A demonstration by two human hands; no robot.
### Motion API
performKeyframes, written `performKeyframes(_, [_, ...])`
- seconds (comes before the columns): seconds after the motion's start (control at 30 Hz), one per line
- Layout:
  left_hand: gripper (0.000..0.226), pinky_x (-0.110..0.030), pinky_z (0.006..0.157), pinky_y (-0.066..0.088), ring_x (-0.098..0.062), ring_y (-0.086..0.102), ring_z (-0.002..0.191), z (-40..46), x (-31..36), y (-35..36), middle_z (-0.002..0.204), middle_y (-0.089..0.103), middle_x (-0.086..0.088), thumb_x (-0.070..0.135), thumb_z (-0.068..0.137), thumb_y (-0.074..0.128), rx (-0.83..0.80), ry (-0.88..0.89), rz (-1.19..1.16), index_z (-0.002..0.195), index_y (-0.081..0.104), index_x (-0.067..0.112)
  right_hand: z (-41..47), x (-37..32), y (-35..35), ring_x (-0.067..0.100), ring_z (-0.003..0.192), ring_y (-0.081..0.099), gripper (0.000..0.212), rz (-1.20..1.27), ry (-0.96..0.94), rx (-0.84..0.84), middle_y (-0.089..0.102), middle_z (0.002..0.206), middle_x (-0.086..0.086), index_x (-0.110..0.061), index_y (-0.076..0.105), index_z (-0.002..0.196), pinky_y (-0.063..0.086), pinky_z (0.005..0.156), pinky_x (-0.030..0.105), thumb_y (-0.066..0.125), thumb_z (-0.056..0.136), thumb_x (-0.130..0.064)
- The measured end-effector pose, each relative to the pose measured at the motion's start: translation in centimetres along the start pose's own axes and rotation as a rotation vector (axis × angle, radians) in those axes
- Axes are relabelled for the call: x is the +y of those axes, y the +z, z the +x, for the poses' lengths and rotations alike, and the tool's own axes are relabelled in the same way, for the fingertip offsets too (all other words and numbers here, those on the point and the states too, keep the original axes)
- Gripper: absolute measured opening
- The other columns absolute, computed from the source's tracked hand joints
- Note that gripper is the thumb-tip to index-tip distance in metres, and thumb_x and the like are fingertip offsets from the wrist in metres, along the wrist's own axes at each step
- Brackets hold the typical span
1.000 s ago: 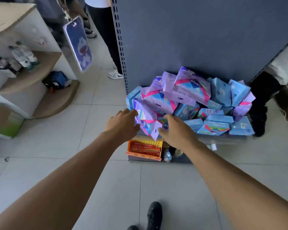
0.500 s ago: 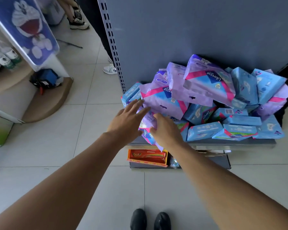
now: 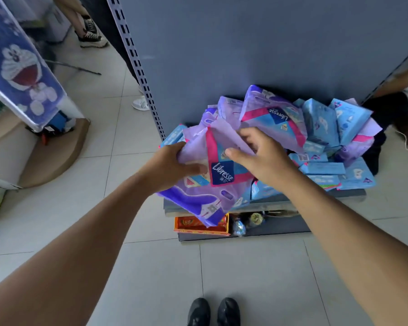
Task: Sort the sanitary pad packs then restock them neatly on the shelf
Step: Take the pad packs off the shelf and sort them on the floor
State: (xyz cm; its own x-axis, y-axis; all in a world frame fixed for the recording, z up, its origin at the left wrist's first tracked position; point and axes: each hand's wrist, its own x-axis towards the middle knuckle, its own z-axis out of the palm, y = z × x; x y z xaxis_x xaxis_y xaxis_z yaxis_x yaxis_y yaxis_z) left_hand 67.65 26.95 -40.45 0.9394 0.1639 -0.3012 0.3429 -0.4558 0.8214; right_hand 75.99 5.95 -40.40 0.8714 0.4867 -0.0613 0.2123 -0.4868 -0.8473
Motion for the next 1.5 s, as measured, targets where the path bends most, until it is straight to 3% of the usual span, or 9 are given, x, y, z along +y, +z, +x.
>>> performKeyframes(0.2, [0.032,-0.033,0.071,0.059,-0.028,0.072,0.092,-2.5,2.7,2.4,0.105,0.073,-0.012,0.022,0.083,0.068,-0.122,-0.070,-0.628,0.111,0.062,0.007,-4.2,2.0,-5.6,0.002,0.104,0.059,0.058,0.142,0.180,0.089,0.056,0.122,-0.012,-0.030,0.042,0.134,0.044,0.089,0.024,0.071,0.085,-0.037])
performKeyframes(0.3, [0.039,-0.035,0.073,0.059,-0.028,0.071,0.094,-2.1,5.8,6.1,0.108,0.073,-0.011,0.024,0.082,0.068,-0.153,-0.045,-0.702,0.116,0.060,0.008,-8.0,3.8,-7.9,0.012,0.098,0.067,0.050,0.555,0.319,0.086,0.068,0.111,-0.007,-0.030,0.047,0.129,0.053,0.073,0.031,0.067,0.085,-0.040])
performKeyframes(0.47, [0.034,-0.038,0.075,0.059,-0.024,0.071,0.089,-0.9,12.3,16.6,0.109,0.070,-0.013,0.006,0.089,0.059,-0.192,-0.062,-0.683,0.122,0.050,0.008,-14.5,8.1,-13.2,0.030,0.099,0.070,0.077,0.866,0.384,0.486,0.070,0.113,0.009,-0.011,0.043,0.128,0.054,0.084,0.048,0.077,0.071,-0.049])
performKeyframes(0.6, [0.033,-0.046,0.085,0.056,-0.029,0.071,0.091,-0.2,17.5,27.0,0.105,0.070,-0.013,0.007,0.085,0.059,-0.317,-0.017,-0.560,0.112,0.047,0.022,-21.8,13.3,-19.3,0.025,0.089,0.072,0.062,0.946,0.462,0.766,0.069,0.110,0.007,-0.015,0.044,0.119,0.058,0.078,0.045,0.079,0.074,-0.040])
performKeyframes(0.7, [0.035,-0.036,0.081,0.057,-0.019,0.071,0.087,-0.6,21.5,35.2,0.103,0.071,-0.008,0.002,0.091,0.061,-0.398,0.106,-0.469,0.114,0.045,0.022,-27.3,18.3,-23.8,0.031,0.101,0.069,0.045,0.914,0.473,0.883,0.066,0.119,0.012,-0.014,0.047,0.127,0.057,0.079,0.045,0.066,0.086,-0.014])
performKeyframes(0.97, [0.041,-0.040,0.087,0.057,-0.023,0.067,0.102,-2.5,30.6,55.1,0.117,0.065,-0.004,0.008,0.093,0.062,-0.557,0.157,-0.195,0.131,0.049,0.017,-39.0,27.8,-33.7,0.020,0.103,0.068,0.050,0.785,0.687,1.148,0.065,0.120,0.000,-0.024,0.051,0.129,0.056,0.089,0.047,0.070,0.084,-0.024])
performKeyframes(1.1, [0.054,-0.024,0.078,0.058,-0.010,0.067,0.098,-3.2,33.3,62.0,0.119,0.065,0.000,0.004,0.089,0.066,-0.675,0.183,-0.062,0.135,0.044,0.020,-42.9,31.5,-36.9,0.017,0.097,0.070,0.040,0.786,0.800,1.226,0.064,0.117,0.001,-0.022,0.049,0.118,0.059,0.083,0.045,0.073,0.086,-0.029])
performKeyframes(1.3, [0.040,-0.025,0.077,0.056,-0.010,0.064,0.100,-1.8,32.1,70.8,0.120,0.063,0.001,0.018,0.088,0.071,-0.677,0.177,0.145,0.118,0.044,0.021,-45.0,38.4,-38.2,0.016,0.100,0.067,0.049,0.689,0.944,1.259,0.061,0.122,0.001,-0.020,0.048,0.129,0.059,0.070,0.025,0.069,0.088,-0.035])
performKeyframes(1.5, [0.050,-0.014,0.062,0.052,-0.013,0.061,0.099,2.7,25.6,79.9,0.117,0.058,0.005,0.024,0.090,0.067,-0.796,0.118,0.310,0.133,0.043,0.018,-44.9,49.2,-36.0,0.013,0.094,0.063,0.047,0.679,1.122,1.229,0.060,0.117,-0.002,-0.017,0.046,0.128,0.051,0.059,0.012,0.067,0.089,-0.033])
